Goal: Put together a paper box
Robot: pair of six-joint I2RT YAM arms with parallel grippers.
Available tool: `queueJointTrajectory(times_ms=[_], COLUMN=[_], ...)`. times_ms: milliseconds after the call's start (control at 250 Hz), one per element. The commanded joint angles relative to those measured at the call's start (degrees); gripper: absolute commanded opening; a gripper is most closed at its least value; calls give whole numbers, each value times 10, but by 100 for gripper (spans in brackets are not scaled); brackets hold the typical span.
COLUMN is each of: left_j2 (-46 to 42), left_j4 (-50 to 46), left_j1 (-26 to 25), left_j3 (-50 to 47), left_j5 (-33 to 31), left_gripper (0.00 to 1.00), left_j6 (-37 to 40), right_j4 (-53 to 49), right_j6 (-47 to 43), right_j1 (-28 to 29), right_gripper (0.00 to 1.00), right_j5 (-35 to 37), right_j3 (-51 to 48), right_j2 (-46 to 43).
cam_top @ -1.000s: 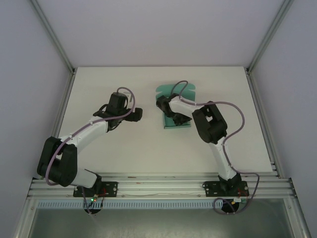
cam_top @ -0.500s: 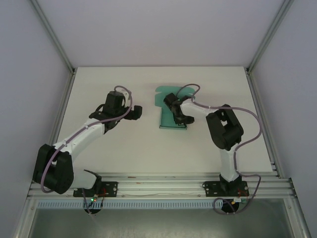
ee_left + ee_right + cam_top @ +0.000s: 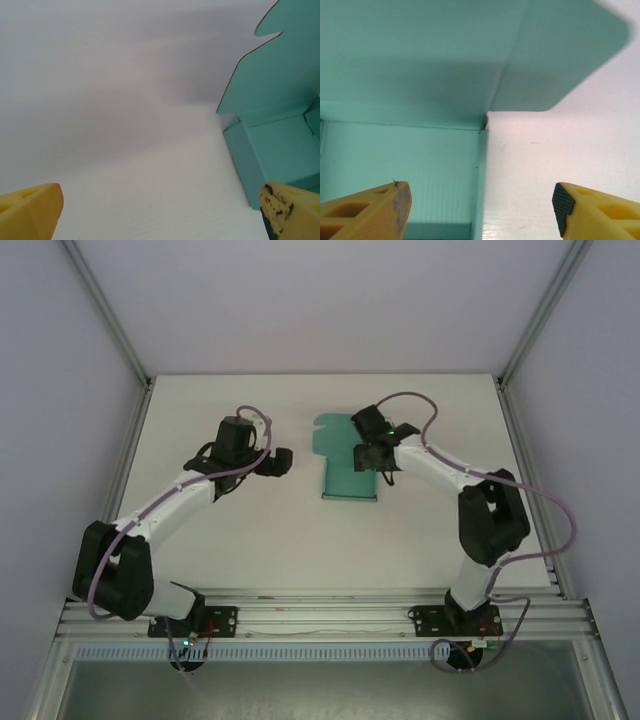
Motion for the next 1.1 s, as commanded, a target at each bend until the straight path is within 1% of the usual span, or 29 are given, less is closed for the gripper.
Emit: queueJointTrajectory(times_ms=[0,56,108,168,208,248,292,388,436,500,572,600,664,692,720,783,847,923,971,1035,1099], left_j2=[48,79,109,144,168,191,218,267,302,334,364,374,391,398,405,417,423,428,429,430,432], left_j4=[-14,-27,-37,-57,-72,-94,-119,-193,-234,-289,-336,-347,-364,-370,-376,-386,-392,-387,-382,-376,-373], left_j1=[7,6,7,8,8,8,8,8,7,7,6,6,5,4,4,2,0,-4,-6,-7,-9], left_j3=[65,99,133,176,208,240,275,353,394,445,490,503,523,531,537,551,562,568,570,572,574], left_j5=[51,70,91,118,135,155,171,216,229,243,251,249,244,245,246,245,243,242,241,239,238], left_gripper=[100,100,100,100,100,100,100,100,99,96,92,90,87,87,85,80,67,57,55,49,48], left_j6=[56,79,100,128,144,167,193,264,291,324,359,365,377,383,387,392,393,394,394,392,390], right_j4=[47,75,83,98,85,69,44,-16,-31,-47,-64,-69,-85,-90,-96,-109,-118,-135,-141,-142,-143], right_j6=[-116,-185,-266,-333,-388,-431,-462,-521,-535,-541,-547,-550,-568,-575,-581,-587,-584,-586,-587,-587,-587], right_j1=[-49,-73,-93,-111,-122,-129,-134,-146,-152,-161,-170,-172,-175,-176,-175,-176,-176,-176,-176,-176,-176], right_gripper=[88,95,97,100,99,96,92,86,81,72,71,69,68,68,65,61,57,53,51,50,48], right_j5=[-82,-125,-178,-207,-239,-259,-269,-299,-312,-320,-330,-335,-353,-359,-363,-369,-364,-362,-360,-358,-358], right_j3=[-12,-25,-26,-18,-3,17,46,107,128,156,182,190,201,204,208,219,229,242,246,247,246], right_j2=[-44,-59,-63,-58,-47,-32,-10,36,55,79,101,108,119,124,128,138,148,157,160,162,161])
